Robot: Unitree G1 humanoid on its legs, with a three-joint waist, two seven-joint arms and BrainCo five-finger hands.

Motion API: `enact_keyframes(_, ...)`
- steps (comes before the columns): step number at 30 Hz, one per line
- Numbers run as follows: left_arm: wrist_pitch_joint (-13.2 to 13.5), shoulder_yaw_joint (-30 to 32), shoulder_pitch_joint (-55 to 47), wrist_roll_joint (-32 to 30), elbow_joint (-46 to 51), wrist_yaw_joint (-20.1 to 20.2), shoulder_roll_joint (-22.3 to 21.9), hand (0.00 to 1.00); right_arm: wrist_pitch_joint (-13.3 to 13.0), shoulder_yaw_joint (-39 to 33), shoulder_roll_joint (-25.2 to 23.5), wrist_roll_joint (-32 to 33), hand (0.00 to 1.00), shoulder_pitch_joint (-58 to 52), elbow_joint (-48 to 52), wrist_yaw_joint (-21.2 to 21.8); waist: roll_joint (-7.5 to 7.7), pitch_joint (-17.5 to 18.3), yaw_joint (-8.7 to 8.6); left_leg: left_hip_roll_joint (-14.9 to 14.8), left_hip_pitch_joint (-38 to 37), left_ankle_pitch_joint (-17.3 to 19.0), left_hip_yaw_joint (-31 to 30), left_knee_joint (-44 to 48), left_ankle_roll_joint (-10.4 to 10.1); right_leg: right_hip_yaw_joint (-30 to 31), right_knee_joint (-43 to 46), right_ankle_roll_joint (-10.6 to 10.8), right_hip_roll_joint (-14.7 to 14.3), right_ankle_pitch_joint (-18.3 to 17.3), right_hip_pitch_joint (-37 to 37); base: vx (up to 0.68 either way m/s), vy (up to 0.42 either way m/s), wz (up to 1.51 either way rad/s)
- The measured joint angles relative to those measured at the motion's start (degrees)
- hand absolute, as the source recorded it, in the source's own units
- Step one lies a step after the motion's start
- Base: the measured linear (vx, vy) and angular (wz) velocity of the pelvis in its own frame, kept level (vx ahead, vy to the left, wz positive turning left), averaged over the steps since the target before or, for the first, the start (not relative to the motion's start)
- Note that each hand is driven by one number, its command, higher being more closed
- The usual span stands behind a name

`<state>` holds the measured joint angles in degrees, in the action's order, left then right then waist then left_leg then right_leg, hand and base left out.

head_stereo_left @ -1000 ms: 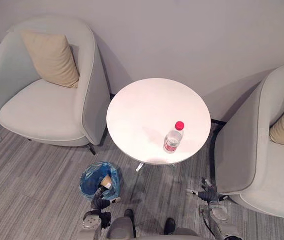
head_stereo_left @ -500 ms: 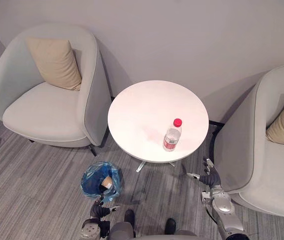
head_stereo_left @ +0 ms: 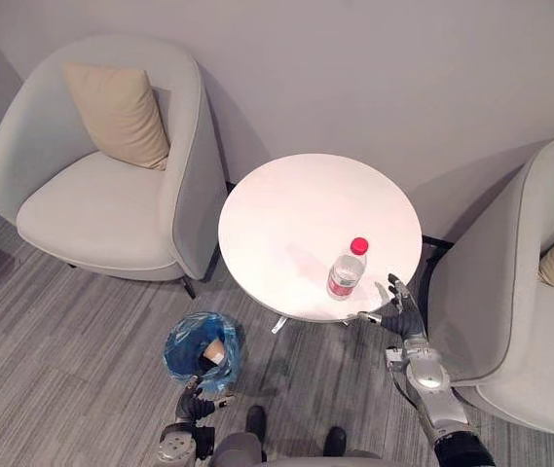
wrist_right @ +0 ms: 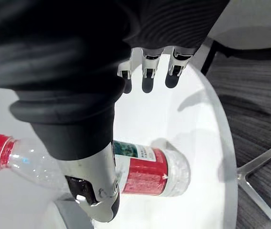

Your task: Gather rubbish on tea table into small bin, then transfer packed bag to large trash can.

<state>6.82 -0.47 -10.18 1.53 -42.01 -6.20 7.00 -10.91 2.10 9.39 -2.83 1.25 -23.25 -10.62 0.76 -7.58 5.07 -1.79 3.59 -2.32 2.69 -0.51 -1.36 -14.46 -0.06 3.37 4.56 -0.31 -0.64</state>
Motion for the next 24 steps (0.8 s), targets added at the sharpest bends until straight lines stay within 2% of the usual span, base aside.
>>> enact_keyframes(7,0.0,0.0,-0.4,0.0,0.0,0.0,-0.1,0.00,0.0,0.3,-0.1,0.6,0.00,3.0,-0.1,-1.0,-0.65,-0.2,0.54,0.8,0.7,-2.1,-2.3,-2.9,0.4,-2.5,0.1,0.1,0.5,-0.2,0.9,-0.02,0.007,0.18)
enact_keyframes(12,0.1,0.0,-0.3,0.0,-0.1,0.0,-0.1,0.00,0.0,0.9,-0.8,1.2,0.00,5.9,-0.7,-2.0,-0.62,-0.7,1.24,1.1,0.9,-2.3,-2.8,-3.4,0.5,-2.9,0.0,0.2,0.6,-0.2,1.0,0.02,0.005,0.06)
enact_keyframes(21,0.7,0.0,0.2,0.6,0.3,-0.1,-0.9,0.00,0.1,-1.2,-1.9,1.2,0.00,11.9,-3.1,-7.1,-0.94,-3.5,2.08,1.4,3.0,-3.1,-5.0,-3.4,0.5,-5.3,-0.1,0.2,0.7,-0.3,2.0,0.01,-0.005,0.13)
enact_keyframes(22,0.9,0.0,0.2,0.7,0.6,-0.1,-0.9,0.00,0.1,-1.7,-2.2,1.2,1.00,12.6,-3.1,-7.6,-0.95,-3.9,2.10,1.4,3.0,-3.1,-5.1,-3.4,0.5,-5.4,-0.1,0.2,0.8,-0.3,2.0,0.00,0.000,0.00)
enact_keyframes(24,1.1,0.0,0.2,1.3,1.0,-0.1,-1.0,0.00,0.1,-1.8,-2.2,1.2,1.00,13.6,-3.2,-8.3,-1.01,-4.7,2.11,1.4,3.1,-3.1,-5.1,-3.4,0.6,-5.4,0.0,0.2,0.8,-0.3,2.0,0.00,0.000,0.00)
